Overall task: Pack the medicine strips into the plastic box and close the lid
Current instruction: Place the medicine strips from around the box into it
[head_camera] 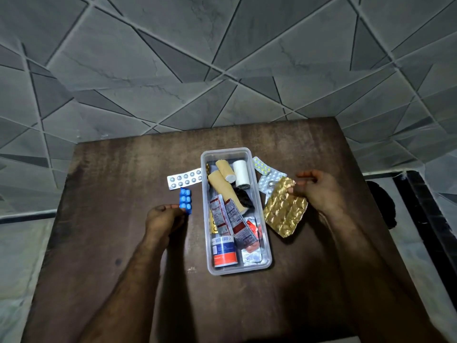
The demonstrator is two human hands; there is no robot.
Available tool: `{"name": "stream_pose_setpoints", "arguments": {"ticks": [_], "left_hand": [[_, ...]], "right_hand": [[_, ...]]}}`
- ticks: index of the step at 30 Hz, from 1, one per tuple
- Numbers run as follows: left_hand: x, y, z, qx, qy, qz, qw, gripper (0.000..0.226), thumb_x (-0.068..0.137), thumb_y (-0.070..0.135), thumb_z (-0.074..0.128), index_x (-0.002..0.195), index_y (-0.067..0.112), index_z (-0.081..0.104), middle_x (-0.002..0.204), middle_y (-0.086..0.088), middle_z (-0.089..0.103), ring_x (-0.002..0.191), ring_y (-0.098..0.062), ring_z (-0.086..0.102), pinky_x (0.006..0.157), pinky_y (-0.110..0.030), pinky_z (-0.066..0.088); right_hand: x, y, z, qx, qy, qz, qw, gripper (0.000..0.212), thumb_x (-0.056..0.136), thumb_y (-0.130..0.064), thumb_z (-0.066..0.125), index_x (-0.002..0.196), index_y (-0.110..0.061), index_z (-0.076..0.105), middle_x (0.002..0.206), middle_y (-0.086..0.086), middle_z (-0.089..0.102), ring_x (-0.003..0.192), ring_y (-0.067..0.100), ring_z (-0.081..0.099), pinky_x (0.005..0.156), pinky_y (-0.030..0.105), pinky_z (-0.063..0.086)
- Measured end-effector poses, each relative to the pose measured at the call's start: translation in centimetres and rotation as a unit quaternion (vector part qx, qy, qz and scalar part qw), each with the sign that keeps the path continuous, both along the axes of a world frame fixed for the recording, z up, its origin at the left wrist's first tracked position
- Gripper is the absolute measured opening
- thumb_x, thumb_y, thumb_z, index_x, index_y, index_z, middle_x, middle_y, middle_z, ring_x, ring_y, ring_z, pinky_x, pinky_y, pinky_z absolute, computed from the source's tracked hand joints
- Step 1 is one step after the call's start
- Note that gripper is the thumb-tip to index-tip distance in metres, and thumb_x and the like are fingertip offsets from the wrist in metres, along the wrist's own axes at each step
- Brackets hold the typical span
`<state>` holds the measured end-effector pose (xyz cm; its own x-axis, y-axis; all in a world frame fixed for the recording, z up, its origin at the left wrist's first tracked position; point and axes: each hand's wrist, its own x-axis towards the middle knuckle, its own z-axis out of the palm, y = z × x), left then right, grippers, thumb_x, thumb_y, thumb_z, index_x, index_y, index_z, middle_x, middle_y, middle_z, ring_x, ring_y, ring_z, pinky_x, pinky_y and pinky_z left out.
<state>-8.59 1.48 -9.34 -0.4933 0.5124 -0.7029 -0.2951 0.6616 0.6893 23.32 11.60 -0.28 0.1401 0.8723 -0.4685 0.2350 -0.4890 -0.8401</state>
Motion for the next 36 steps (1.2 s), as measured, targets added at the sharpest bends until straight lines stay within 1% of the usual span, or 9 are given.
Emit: {"name": "stream_pose_setpoints", "arguments": {"ticks": [7, 12, 15, 18, 22, 24, 27, 31, 36], "left_hand": [[1.1, -0.7, 5.0, 0.071, -0.103, 0.079, 0.989, 0.011, 0.085, 0.001, 0.063, 0.083, 0.011, 0.065, 0.054, 0.001, 0.067, 0.05, -0.006, 0.059, 0.047, -0.014, 0.051], [3.9, -0.4, 7.5, 0.138, 0.031, -0.019, 0.99, 0.013, 0.085, 0.0, 0.063, 0.079, 0.012, 0.064, 0.072, -0.007, 0.065, 0.061, -0.014, 0.057, 0.054, -0.02, 0.051], [5.4, -0.3, 7.1, 0.118, 0.122, -0.083, 0.982, 0.006, 0.078, 0.012, 0.069, 0.076, 0.017, 0.068, 0.075, -0.004, 0.071, 0.067, -0.016, 0.062, 0.068, -0.032, 0.054], [7.1, -0.1, 6.8, 0.086, 0.193, -0.127, 0.969, 0.005, 0.07, 0.021, 0.069, 0.074, 0.02, 0.067, 0.068, 0.002, 0.07, 0.064, -0.018, 0.064, 0.066, -0.031, 0.053], [9.2, -0.1, 7.0, 0.049, 0.309, -0.183, 0.932, 0.01, 0.076, 0.019, 0.062, 0.084, 0.018, 0.067, 0.077, 0.001, 0.071, 0.069, -0.02, 0.066, 0.063, -0.023, 0.049], [9.6, -0.1, 6.9, 0.037, 0.349, -0.217, 0.911, 0.012, 0.079, 0.02, 0.062, 0.089, 0.016, 0.066, 0.085, -0.004, 0.073, 0.076, -0.024, 0.068, 0.067, -0.027, 0.052], [9.8, 0.1, 6.9, 0.039, 0.387, -0.249, 0.887, 0.014, 0.085, 0.024, 0.062, 0.093, 0.014, 0.065, 0.091, -0.006, 0.073, 0.082, -0.025, 0.068, 0.064, -0.023, 0.041], [9.7, 0.0, 6.8, 0.044, 0.411, -0.267, 0.87, 0.017, 0.086, 0.026, 0.061, 0.095, 0.013, 0.067, 0.092, -0.008, 0.073, 0.081, -0.024, 0.068, 0.064, -0.021, 0.038], [9.8, -0.1, 6.2, 0.033, 0.419, -0.312, 0.852, 0.017, 0.088, 0.025, 0.059, 0.099, 0.013, 0.066, 0.094, -0.007, 0.07, 0.076, -0.021, 0.062, 0.063, -0.023, 0.038]], "right_hand": [[-6.2, -1.8, 4.0, 0.263, -0.128, 0.083, 0.953, 0.042, 0.08, 0.001, 0.068, 0.112, -0.026, 0.063, 0.097, -0.006, 0.059, 0.083, 0.006, 0.058, 0.076, 0.014, 0.051], [-10.0, -4.2, 3.6, 0.392, -0.207, 0.176, 0.879, 0.038, 0.085, 0.001, 0.059, 0.121, -0.013, 0.062, 0.107, -0.002, 0.056, 0.089, -0.004, 0.045, 0.078, -0.005, 0.034], [-11.5, -3.7, 1.9, 0.465, -0.244, 0.211, 0.824, 0.041, 0.08, 0.007, 0.057, 0.119, -0.005, 0.061, 0.102, 0.011, 0.062, 0.091, 0.012, 0.053, 0.087, 0.012, 0.045], [-12.6, -2.1, -0.3, 0.46, -0.278, 0.264, 0.8, 0.051, 0.078, 0.003, 0.056, 0.127, -0.01, 0.055, 0.099, 0.012, 0.061, 0.089, 0.032, 0.06, 0.075, 0.043, 0.053], [-13.1, -1.1, -2.3, 0.465, -0.355, 0.339, 0.736, 0.067, 0.065, 0.001, 0.072, 0.128, -0.012, 0.053, 0.096, 0.011, 0.063, 0.081, 0.032, 0.06, 0.071, 0.035, 0.043], [-13.4, -1.3, -3.2, 0.442, -0.347, 0.394, 0.727, 0.061, 0.075, -0.005, 0.067, 0.133, -0.014, 0.05, 0.108, 0.011, 0.062, 0.093, 0.033, 0.059, 0.078, 0.039, 0.051], [-13.7, -2.2, -4.4, 0.402, -0.318, 0.453, 0.729, 0.051, 0.088, -0.016, 0.053, 0.138, -0.014, 0.047, 0.12, 0.011, 0.061, 0.106, 0.033, 0.058, 0.091, 0.042, 0.05], [-13.0, -3.1, -5.4, 0.371, -0.301, 0.445, 0.757, 0.048, 0.09, -0.028, 0.043, 0.129, -0.005, 0.057, 0.108, 0.015, 0.068, 0.096, 0.035, 0.063, 0.087, 0.038, 0.051], [-13.0, -2.7, -6.1, 0.304, -0.291, 0.474, 0.774, 0.052, 0.09, -0.023, 0.041, 0.138, -0.003, 0.048, 0.129, 0.019, 0.061, 0.122, 0.035, 0.054, 0.105, 0.043, 0.043]]}}
